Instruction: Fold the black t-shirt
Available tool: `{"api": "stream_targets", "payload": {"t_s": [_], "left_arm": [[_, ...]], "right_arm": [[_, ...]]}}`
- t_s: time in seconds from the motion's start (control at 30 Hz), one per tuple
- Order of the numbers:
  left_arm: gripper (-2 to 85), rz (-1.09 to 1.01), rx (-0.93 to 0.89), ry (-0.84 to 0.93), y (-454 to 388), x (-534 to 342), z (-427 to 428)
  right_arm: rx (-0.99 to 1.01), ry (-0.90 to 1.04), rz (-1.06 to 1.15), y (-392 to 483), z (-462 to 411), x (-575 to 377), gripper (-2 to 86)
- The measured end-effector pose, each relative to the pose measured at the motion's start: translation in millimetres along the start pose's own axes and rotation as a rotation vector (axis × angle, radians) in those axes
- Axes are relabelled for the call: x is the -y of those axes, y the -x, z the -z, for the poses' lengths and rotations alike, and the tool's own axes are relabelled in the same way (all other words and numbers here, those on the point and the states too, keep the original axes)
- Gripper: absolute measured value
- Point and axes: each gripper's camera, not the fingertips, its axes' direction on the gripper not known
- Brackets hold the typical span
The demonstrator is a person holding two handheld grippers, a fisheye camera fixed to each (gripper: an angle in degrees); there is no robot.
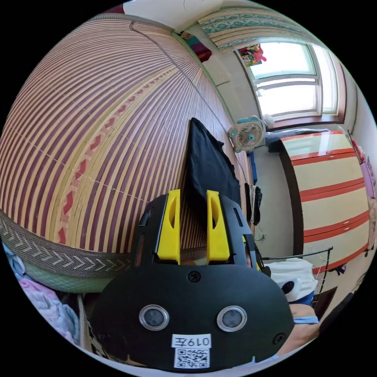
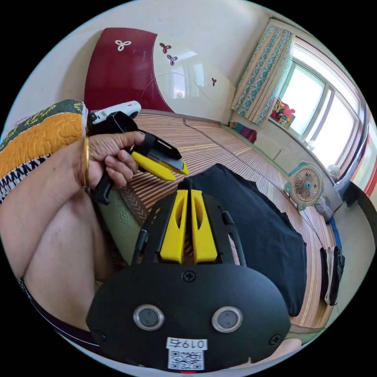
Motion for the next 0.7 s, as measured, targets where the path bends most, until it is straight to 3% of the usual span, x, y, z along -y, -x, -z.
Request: {"api": "stream_targets", "payload": {"t_s": [0.4,0.7], "left_arm": [[11.4,0.039,-0.062,0.062,30.4,43.2,-4.0],[11.3,0.108,-0.193,0.016,54.4,71.5,-0.9]], "right_arm": [[0.014,-0.026,-0.021,-46.2,-16.2,-18.3,-0.9],[0.266,-0.042,-0.371,-149.2,-29.0,-37.4,-0.9]]}}
